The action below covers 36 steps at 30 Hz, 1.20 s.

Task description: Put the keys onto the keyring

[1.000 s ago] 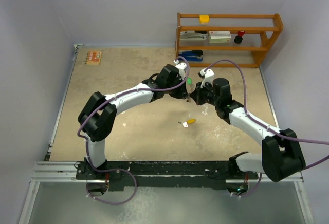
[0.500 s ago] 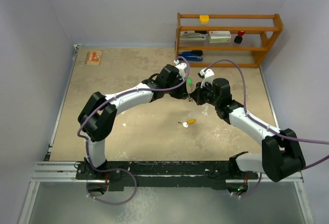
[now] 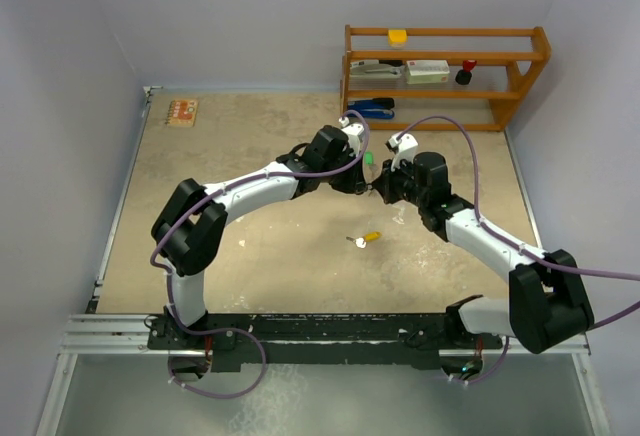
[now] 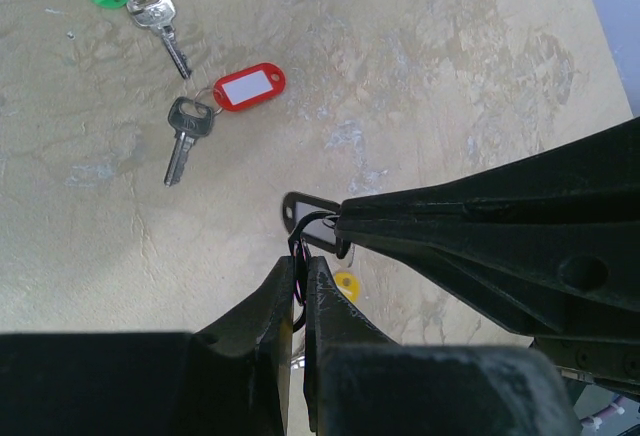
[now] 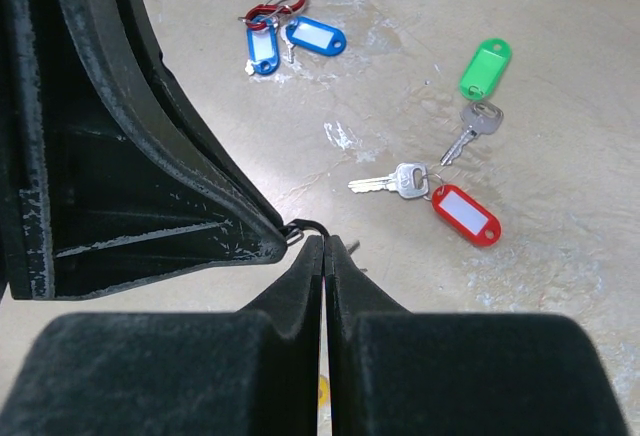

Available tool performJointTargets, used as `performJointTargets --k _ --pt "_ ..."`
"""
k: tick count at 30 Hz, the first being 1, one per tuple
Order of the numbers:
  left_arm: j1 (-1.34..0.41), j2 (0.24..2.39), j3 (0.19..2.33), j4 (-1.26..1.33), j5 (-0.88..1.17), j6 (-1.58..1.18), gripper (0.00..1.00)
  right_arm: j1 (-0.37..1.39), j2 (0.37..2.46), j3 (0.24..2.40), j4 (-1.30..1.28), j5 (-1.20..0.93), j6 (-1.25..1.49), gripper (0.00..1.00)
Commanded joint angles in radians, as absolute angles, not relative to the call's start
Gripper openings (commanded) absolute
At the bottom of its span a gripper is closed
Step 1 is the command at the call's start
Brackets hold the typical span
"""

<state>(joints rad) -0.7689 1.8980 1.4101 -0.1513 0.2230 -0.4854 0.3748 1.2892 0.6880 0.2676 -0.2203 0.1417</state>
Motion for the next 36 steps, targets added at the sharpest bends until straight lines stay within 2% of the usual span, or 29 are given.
performJointTargets --k 1,12,14,16,19,34,36 --pt "-0.766 1.836 1.422 -0.122 0.254 -0.475 0.00 0.376 1.257 0.711 0.281 -0.190 0.111 0.00" --pt "-0.762 1.817 1.403 -0.102 0.282 -0.478 0.00 0.376 1.274 0.750 0.285 -0.148 0.104 0.00" --pt "-0.760 1.814 1.402 -0.101 0.283 -0.478 0.00 0.376 1.282 0.767 0.287 -0.142 0.106 0.13" --pt "-0.761 1.811 1.398 -0.097 0.285 -0.479 0.00 0.376 1.287 0.776 0.299 -0.128 0.112 0.36" --pt "-0.761 1.809 1.396 -0.097 0.285 -0.481 0.00 0.376 1.291 0.789 0.318 -0.102 0.122 0.54" --pt "-0.700 1.761 1.316 -0.009 0.306 -0.544 0.00 0.373 1.163 0.763 0.246 0.036 0.179 0.58" --pt "-0.688 1.751 1.306 0.003 0.304 -0.557 0.00 0.373 1.134 0.745 0.240 0.045 0.182 0.62"
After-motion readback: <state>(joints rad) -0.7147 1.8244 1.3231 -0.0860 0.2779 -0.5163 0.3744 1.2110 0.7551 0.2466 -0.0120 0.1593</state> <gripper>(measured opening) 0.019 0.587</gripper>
